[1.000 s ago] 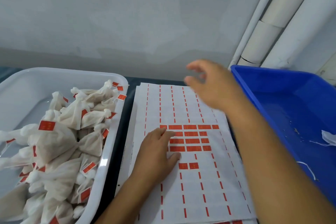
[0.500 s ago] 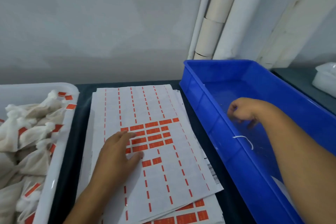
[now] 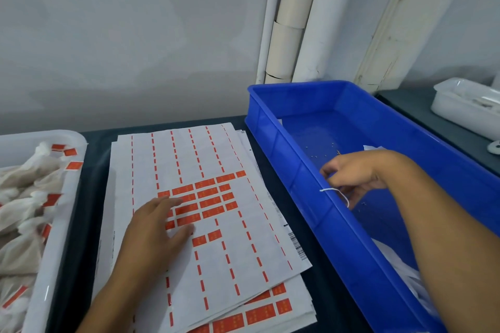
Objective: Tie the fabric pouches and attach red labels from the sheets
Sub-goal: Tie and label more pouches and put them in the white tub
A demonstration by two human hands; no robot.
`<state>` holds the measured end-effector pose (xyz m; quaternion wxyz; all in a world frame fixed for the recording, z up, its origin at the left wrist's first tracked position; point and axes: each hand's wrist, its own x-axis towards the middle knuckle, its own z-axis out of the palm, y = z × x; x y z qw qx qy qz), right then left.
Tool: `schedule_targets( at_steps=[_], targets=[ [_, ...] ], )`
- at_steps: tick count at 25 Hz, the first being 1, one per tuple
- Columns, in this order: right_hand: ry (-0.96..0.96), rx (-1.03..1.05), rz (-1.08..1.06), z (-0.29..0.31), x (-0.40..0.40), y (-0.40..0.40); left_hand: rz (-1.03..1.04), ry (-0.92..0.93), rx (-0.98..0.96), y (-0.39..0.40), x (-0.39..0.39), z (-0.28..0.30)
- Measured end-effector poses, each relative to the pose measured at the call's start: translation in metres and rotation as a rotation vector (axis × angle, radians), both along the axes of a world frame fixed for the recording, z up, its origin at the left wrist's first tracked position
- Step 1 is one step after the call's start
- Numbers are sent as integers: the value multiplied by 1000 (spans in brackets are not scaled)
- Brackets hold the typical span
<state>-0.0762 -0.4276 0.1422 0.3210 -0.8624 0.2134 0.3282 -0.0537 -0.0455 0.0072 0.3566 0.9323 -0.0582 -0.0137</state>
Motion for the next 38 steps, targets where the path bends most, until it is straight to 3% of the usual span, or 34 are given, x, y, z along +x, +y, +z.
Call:
schedule_targets(
  at_steps=[8, 15, 18, 21, 24, 26, 29, 32, 34, 38],
  targets=[
    [-31, -7, 36, 12, -8, 7, -14, -10, -10, 1, -1, 1],
    [-104, -295, 125, 35, -8, 25, -8, -14, -25, 1, 0, -1],
    [-316, -565, 145, 56, -6, 36, -10, -16, -34, 1, 0, -2],
    [-677, -667, 123, 77, 2, 56, -7, -22, -33, 1, 0, -2],
    [-993, -549, 81, 93, 7, 91, -12, -27, -45, 1, -2, -2],
    [-1062, -401, 146, 96, 11, 119, 19, -77, -89, -2, -2, 2],
    [-1033, -146, 317, 81, 22, 160, 164, -231, -244, -5, -2, 13],
    [-943, 97, 393, 48, 32, 195, 248, -324, -550, -2, -5, 27],
    [-907, 177, 431, 19, 34, 211, 203, -352, -715, 0, -9, 32],
    [-852, 370, 362, -27, 37, 226, 46, -325, -803, 2, -9, 32]
  ],
)
